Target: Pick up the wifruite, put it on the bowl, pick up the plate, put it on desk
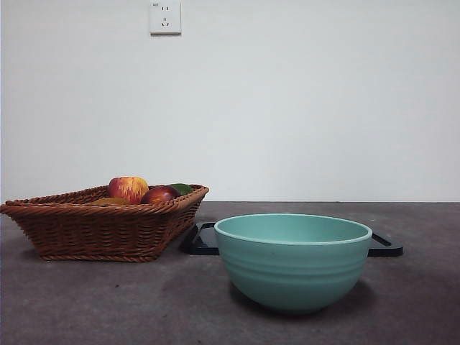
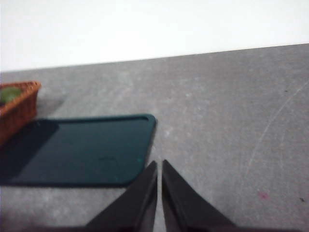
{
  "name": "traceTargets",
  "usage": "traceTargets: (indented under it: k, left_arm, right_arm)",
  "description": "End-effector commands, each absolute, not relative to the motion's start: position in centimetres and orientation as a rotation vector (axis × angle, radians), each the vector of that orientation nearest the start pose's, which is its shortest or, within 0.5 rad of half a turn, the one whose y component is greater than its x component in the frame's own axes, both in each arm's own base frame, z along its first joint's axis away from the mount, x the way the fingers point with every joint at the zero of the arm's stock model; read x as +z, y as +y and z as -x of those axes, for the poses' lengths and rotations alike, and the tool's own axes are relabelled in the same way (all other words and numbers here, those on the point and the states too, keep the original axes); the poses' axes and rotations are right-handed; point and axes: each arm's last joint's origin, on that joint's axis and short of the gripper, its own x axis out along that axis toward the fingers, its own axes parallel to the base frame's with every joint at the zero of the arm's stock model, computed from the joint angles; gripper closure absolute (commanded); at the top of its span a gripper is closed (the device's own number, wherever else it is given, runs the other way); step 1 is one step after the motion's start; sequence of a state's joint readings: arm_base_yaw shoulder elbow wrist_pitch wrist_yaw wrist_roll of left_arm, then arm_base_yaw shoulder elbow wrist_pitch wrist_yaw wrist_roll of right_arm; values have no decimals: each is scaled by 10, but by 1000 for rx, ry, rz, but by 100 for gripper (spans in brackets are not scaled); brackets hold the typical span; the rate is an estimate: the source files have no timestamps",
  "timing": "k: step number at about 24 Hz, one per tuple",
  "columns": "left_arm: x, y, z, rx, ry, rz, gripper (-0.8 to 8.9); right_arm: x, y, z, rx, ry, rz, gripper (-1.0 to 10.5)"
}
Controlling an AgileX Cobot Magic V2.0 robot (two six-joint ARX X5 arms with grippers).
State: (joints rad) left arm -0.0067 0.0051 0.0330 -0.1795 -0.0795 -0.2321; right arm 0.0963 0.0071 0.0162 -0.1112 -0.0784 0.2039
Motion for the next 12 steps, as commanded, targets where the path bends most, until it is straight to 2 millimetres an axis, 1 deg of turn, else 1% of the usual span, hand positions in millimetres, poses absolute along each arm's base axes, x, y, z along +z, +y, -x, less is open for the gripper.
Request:
traceTargets:
  k: [1,7,12]
  left_arm:
    - [164,2,-93,98,122,319,804]
    - [193,0,-87,30,51,369,804]
    - [224,0,-76,15,23,386,803]
  right_arm:
    - [165,11,-95,164,87,-278,941]
    - [193,11,-89,176,7,-300,941]
    - [222,10,-82,183,-33,-303,941]
